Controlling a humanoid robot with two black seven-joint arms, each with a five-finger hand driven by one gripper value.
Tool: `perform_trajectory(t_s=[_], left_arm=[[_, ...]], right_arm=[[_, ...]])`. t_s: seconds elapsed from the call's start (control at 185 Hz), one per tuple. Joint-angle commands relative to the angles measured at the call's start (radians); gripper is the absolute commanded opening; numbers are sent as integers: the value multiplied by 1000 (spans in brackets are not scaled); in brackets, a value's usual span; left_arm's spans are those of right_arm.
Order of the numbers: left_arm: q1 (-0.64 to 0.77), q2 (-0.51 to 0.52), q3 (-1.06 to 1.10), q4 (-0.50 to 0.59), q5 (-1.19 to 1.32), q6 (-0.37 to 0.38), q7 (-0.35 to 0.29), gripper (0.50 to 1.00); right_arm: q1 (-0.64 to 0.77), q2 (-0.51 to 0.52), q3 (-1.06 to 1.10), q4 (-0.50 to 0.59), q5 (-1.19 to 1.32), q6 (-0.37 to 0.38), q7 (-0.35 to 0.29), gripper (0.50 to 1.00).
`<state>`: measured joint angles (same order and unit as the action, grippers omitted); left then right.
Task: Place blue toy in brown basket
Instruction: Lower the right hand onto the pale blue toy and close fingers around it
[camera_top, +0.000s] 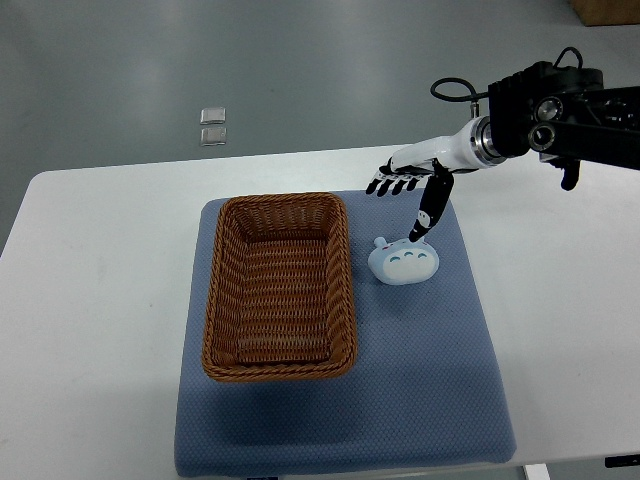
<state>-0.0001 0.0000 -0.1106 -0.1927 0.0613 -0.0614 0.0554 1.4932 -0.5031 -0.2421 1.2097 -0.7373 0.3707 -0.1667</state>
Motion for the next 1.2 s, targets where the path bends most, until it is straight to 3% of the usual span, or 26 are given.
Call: perform_trajectory(t_s=[0.0, 0.86, 0.958, 1.082, 1.131, 1.196], left_arm=[[0, 0, 0, -1, 0, 0, 0, 1000], [0, 0, -1, 9, 0, 2, 0, 1000], [0, 0, -1, 9, 0, 2, 0, 1000], [0, 0, -1, 9, 0, 2, 0, 1000], [0, 0, -1, 9, 0, 2, 0, 1000], [0, 0, -1, 9, 0, 2, 0, 1000]], right_arm=[[-34, 15, 1, -10, -24, -24, 3, 905], [-189, 81, 7, -79, -117, -99, 1, 889], [-199, 87, 7, -87, -137, -104, 1, 852], [-206, 89, 7, -87, -156, -105, 3, 740], [-209, 90, 7, -88, -162, -108, 3, 652], [-209, 92, 7, -91, -174, -108, 3, 584]])
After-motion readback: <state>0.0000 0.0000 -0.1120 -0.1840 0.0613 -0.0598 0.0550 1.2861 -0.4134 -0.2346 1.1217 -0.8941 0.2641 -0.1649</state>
